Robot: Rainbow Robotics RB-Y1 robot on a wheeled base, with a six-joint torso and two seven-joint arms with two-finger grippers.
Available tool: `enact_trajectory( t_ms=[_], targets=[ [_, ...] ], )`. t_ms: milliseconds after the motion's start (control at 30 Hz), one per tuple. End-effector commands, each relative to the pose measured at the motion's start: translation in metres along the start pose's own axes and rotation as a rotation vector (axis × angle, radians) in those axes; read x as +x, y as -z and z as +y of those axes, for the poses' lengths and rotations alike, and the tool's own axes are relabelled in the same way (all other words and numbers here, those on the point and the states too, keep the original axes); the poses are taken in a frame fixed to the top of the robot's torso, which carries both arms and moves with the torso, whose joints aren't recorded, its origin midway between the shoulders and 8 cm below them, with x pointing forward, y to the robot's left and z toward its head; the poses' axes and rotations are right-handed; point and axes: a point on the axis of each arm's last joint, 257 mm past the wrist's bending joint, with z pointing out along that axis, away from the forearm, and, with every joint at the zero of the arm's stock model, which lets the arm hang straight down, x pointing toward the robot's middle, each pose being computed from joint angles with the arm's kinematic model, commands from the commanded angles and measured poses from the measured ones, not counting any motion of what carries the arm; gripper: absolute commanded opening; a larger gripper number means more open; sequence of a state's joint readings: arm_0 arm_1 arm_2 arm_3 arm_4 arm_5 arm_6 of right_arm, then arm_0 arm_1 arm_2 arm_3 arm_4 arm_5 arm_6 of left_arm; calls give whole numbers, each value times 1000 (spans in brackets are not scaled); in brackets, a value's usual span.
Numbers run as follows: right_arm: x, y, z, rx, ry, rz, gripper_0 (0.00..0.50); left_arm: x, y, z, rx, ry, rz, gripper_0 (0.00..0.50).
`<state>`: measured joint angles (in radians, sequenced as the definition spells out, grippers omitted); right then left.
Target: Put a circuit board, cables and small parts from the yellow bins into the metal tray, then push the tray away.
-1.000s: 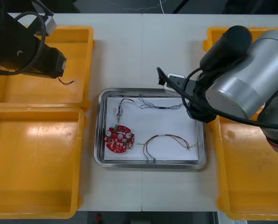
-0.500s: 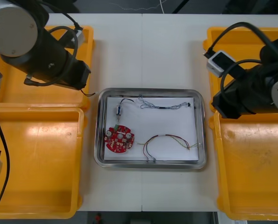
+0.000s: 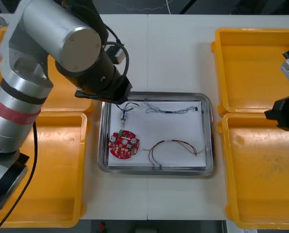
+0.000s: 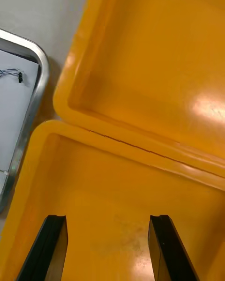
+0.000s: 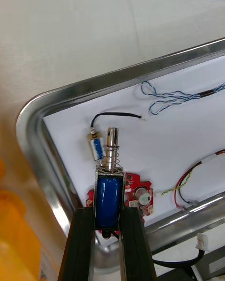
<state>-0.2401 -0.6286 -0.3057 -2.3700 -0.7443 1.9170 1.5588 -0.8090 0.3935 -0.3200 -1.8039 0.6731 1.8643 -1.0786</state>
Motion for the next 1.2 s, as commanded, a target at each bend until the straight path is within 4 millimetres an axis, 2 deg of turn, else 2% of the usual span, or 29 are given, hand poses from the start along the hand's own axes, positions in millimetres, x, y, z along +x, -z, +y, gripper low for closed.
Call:
enact_trajectory(
  t_ms=[33, 200, 500, 733, 1100, 1133, 1167, 1200],
  targets=[
    [22, 14, -31, 67, -84, 13, 500, -18, -10, -37, 26, -27, -41, 2],
    [46, 13, -51, 95, -162, 56, 500, -16, -39, -49, 23, -42, -36, 1],
    [76, 7, -74, 108, -286, 118, 500, -4, -63, -54, 4, -60, -6, 0],
    [86, 7, -85, 150, -398, 131, 500, -4, -84, -52, 9, -47, -6, 2],
    [90, 4, -86, 137, -458, 143, 500, -4, -88, -53, 19, -38, -4, 1],
    [90, 4, -86, 135, -457, 142, 500, -4, -88, -53, 19, -38, -4, 8],
    [90, 4, -85, 132, -459, 142, 500, -4, -88, -52, 16, -37, -3, 54],
    [90, 4, -85, 129, -460, 142, 500, -4, -88, -52, 17, -36, -4, 202]
  ],
)
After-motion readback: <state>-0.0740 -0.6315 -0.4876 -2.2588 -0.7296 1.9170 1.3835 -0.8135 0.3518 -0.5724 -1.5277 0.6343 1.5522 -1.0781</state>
